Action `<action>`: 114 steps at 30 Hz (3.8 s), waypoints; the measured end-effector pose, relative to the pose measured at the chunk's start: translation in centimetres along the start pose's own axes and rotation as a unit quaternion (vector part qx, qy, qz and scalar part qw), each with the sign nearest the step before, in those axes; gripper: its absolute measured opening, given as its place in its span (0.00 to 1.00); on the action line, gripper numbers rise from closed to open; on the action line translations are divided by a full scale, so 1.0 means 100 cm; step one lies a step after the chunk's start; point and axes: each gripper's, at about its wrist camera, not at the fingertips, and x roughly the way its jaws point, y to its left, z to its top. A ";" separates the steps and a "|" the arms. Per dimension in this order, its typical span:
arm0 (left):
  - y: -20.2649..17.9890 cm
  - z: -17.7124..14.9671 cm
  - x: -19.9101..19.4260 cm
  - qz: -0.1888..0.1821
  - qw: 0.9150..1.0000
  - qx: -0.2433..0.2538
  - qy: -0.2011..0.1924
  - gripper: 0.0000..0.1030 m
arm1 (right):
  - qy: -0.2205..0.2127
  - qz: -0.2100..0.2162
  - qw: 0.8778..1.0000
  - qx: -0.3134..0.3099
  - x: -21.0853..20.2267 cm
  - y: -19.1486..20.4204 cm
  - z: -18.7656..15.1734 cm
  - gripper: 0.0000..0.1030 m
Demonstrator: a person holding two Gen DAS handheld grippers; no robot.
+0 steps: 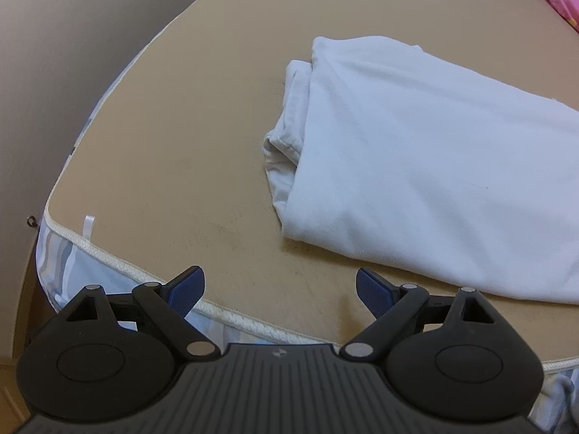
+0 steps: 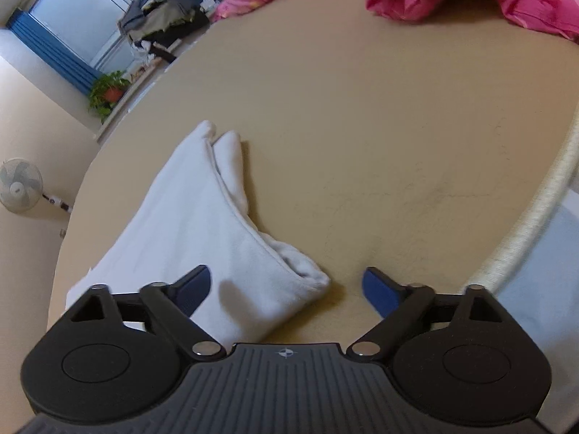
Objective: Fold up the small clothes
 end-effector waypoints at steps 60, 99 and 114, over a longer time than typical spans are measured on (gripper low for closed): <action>0.165 0.017 0.060 -0.113 0.984 -0.132 0.032 0.91 | 0.190 0.249 0.768 -0.558 -0.005 0.322 -0.245 0.54; 0.129 0.032 0.068 -0.285 0.925 -0.236 0.079 0.22 | 0.359 0.140 0.808 -0.446 0.225 0.360 0.007 0.16; 0.046 0.252 0.080 -0.145 0.984 0.105 -0.004 0.05 | 0.131 0.095 0.986 0.032 0.044 0.153 -0.096 0.16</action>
